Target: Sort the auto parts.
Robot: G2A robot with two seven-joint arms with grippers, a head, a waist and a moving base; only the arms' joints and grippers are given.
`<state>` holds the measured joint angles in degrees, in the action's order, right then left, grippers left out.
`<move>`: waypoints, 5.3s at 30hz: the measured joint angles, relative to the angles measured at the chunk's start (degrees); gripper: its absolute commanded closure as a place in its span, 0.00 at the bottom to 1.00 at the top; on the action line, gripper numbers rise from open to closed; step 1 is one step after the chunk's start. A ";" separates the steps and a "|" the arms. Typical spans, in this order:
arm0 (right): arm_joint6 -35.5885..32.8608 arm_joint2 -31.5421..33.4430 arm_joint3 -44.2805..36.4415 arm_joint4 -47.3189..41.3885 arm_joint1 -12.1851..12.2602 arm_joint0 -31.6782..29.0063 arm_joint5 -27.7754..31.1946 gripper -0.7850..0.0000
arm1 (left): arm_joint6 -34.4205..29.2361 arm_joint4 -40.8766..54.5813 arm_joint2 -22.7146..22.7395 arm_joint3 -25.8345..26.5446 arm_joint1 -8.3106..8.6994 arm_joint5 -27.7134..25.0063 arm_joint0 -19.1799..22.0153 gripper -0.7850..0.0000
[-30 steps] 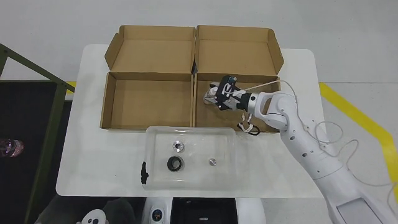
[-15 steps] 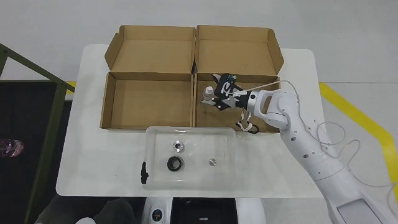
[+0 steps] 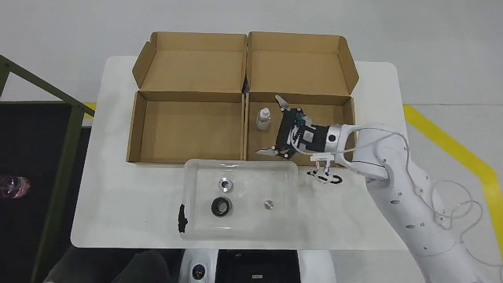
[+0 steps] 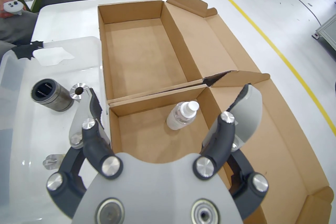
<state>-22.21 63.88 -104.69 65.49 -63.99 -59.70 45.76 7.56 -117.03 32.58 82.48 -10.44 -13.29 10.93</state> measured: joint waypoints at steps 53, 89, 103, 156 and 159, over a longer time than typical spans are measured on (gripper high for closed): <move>-33.16 -16.31 -13.83 13.43 2.66 -9.21 3.15 0.00 | 0.00 0.00 0.00 0.00 0.00 0.00 0.00 0.00; -40.81 -29.22 -11.14 5.70 5.87 1.86 -4.52 1.00 | 0.00 0.00 0.00 0.00 0.00 0.00 0.00 0.00; -26.59 -24.43 -13.18 9.39 6.55 -0.22 -6.23 1.00 | 0.00 0.00 0.00 0.00 0.00 0.00 0.00 0.00; 6.65 0.88 -12.74 10.02 9.03 -8.41 -8.49 1.00 | 0.00 0.00 0.00 0.00 0.00 0.00 0.00 0.00; 5.39 1.34 -11.27 8.60 8.99 -7.74 -7.66 1.00 | 0.00 0.00 0.00 0.00 0.00 0.00 0.00 0.00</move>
<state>-16.81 65.23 -115.95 74.09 -55.00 -67.44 38.10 7.56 -117.03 32.58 82.48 -10.44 -13.29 10.93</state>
